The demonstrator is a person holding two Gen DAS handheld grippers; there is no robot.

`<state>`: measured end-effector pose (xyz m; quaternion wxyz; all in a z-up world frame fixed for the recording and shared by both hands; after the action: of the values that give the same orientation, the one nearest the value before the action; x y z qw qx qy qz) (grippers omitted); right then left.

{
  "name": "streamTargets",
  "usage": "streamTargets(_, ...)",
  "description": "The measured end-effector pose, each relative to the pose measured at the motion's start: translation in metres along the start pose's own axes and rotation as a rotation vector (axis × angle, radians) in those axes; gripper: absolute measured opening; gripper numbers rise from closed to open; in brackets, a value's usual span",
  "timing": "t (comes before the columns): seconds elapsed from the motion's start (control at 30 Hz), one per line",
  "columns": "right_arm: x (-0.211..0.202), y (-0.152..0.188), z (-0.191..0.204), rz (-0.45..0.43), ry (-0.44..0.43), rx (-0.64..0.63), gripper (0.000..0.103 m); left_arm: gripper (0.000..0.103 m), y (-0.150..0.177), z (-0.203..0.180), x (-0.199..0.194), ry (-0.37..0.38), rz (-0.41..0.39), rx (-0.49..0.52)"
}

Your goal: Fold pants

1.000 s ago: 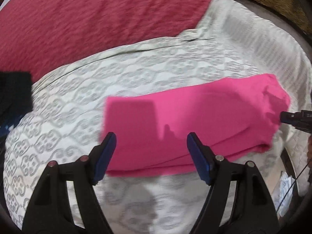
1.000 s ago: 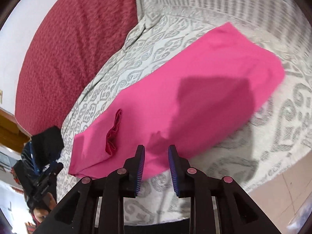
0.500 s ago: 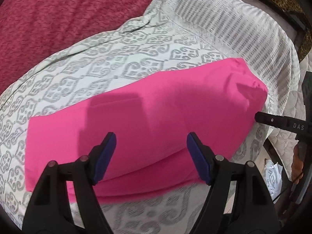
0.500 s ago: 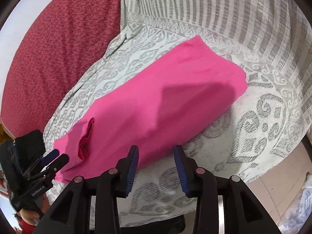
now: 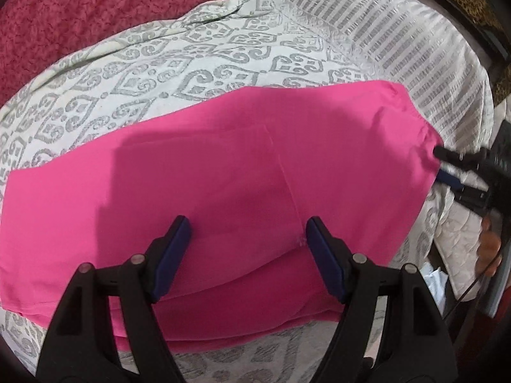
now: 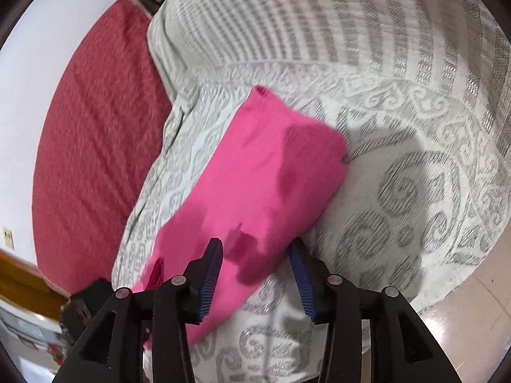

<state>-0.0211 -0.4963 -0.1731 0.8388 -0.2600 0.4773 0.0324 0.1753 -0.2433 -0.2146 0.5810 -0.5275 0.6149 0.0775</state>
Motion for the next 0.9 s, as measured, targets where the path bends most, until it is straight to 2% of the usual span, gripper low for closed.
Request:
streamTargets(0.17,0.003,-0.019,-0.006,-0.034,0.009,0.06,0.052,0.076,0.003,-0.004,0.002,-0.029,0.006,0.058)
streamTargets(0.27,0.008,-0.025,-0.005,-0.033,-0.004,0.088,0.052,0.076,0.002,-0.007,0.002,-0.012,-0.001,0.053)
streamTargets(0.33,0.008,-0.027,-0.001,-0.053,0.009,0.059,0.051,0.076,-0.001,-0.009,0.0,0.007,-0.011,0.044)
streamTargets(0.37,0.009,-0.028,0.002,-0.065,0.024,0.039,0.04,0.076,-0.002,-0.011,-0.001,0.018,-0.016,0.039)
streamTargets(0.4,0.008,-0.029,0.005,-0.086,0.048,0.014,0.019,0.076,-0.003,-0.013,-0.001,0.025,-0.018,0.038)
streamTargets(0.43,0.006,-0.03,0.007,-0.107,0.077,-0.014,0.013,0.076,-0.004,-0.015,-0.002,0.031,-0.019,0.039)
streamTargets(0.57,-0.002,-0.036,0.018,-0.129,0.084,-0.049,0.01,0.076,-0.007,-0.018,-0.004,0.044,-0.025,0.041)
streamTargets(0.73,-0.019,-0.039,0.049,-0.196,0.118,-0.156,0.009,0.076,-0.008,-0.014,-0.011,0.068,-0.04,0.018)
streamTargets(0.83,-0.035,-0.035,0.093,-0.263,0.106,-0.263,0.009,0.076,-0.009,-0.002,-0.021,0.081,-0.06,-0.016)
streamTargets(0.9,-0.045,-0.021,0.137,-0.302,0.079,-0.385,0.009,0.076,-0.009,0.017,-0.037,0.071,-0.099,-0.058)
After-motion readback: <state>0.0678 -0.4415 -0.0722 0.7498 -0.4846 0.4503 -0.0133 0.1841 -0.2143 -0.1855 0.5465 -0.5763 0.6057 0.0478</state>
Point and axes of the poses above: each gripper's, at about its wrist camera, not at the fingertips, and x roughly the way its jaws point, z to its left, y to its underside, the point moved 10 cm from there along x, roughly the way its jaws point, and after that the axes turned 12 degrees about y, right-handed, at the moved point
